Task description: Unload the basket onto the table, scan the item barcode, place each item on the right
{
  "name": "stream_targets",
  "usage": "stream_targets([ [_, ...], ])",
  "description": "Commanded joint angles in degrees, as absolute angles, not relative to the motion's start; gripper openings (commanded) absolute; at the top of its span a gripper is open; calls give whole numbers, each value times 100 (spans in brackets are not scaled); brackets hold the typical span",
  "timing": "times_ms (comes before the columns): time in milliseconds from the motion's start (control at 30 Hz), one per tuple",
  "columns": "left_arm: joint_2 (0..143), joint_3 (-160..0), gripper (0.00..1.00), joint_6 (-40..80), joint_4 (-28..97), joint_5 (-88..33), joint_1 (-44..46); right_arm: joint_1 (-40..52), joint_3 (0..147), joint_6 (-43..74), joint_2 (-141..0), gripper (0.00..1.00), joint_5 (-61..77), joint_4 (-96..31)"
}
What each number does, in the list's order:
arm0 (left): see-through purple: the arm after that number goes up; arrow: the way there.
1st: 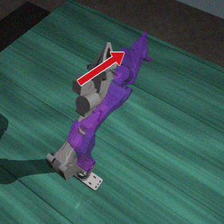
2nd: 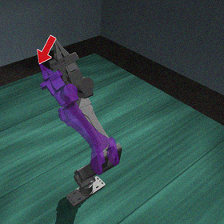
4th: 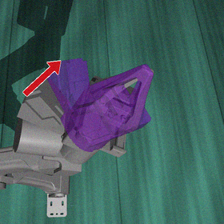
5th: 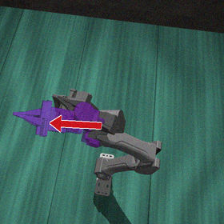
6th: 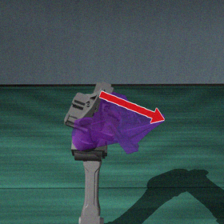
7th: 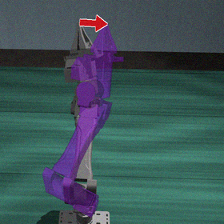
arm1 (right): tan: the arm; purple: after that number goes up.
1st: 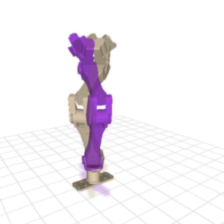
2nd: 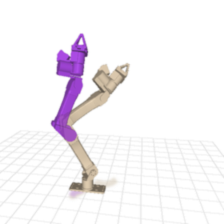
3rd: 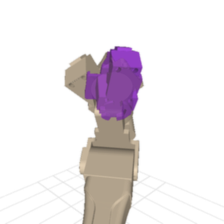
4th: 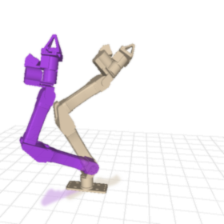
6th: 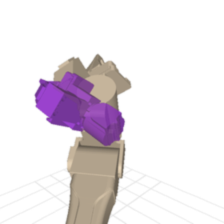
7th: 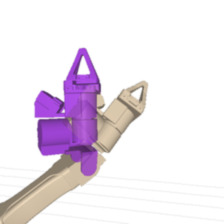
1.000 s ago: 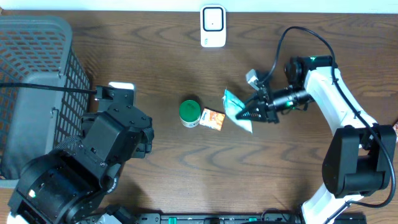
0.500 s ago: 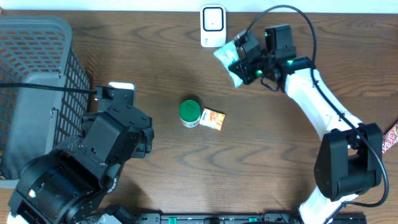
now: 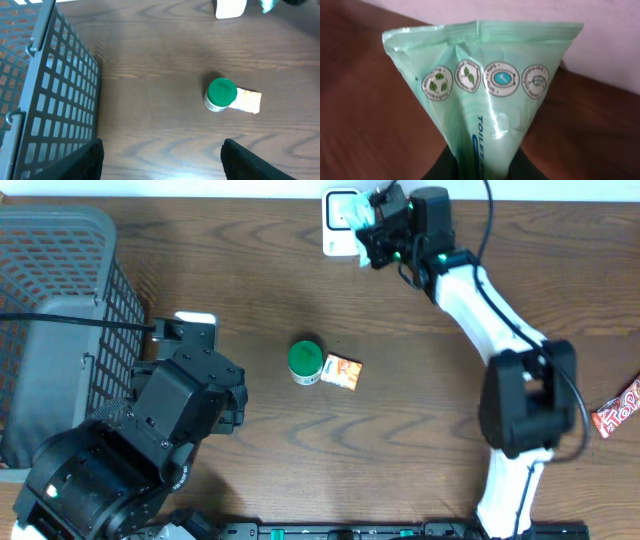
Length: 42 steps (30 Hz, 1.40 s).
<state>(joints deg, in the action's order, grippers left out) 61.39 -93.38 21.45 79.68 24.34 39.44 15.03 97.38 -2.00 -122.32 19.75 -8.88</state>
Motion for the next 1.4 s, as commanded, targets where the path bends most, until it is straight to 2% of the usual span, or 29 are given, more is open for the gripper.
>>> stream_targets([
  [0,6136,-9393,75,2215,7992,2512,3924,1516,10844,86,-12932,14,1955,-1133],
  [100,6136,-9393,75,2215,7992,2512,3924,1522,12112,128,-13649,13,1959,-1623],
  [333,6134,-9393,75,2217,7992,2512,3924,1586,13351,493,-14265,10,1935,-2755],
  [667,6136,-9393,75,2215,7992,2512,3924,1588,13583,895,-14274,7,1588,-3841],
  [1100,6136,-9393,75,2215,7992,2512,3924,1643,13581,849,-14348,8,1293,-4195],
  [1367,6136,-9393,75,2215,7992,2512,3924,1785,13581,878,-14597,8,1247,-3938],
])
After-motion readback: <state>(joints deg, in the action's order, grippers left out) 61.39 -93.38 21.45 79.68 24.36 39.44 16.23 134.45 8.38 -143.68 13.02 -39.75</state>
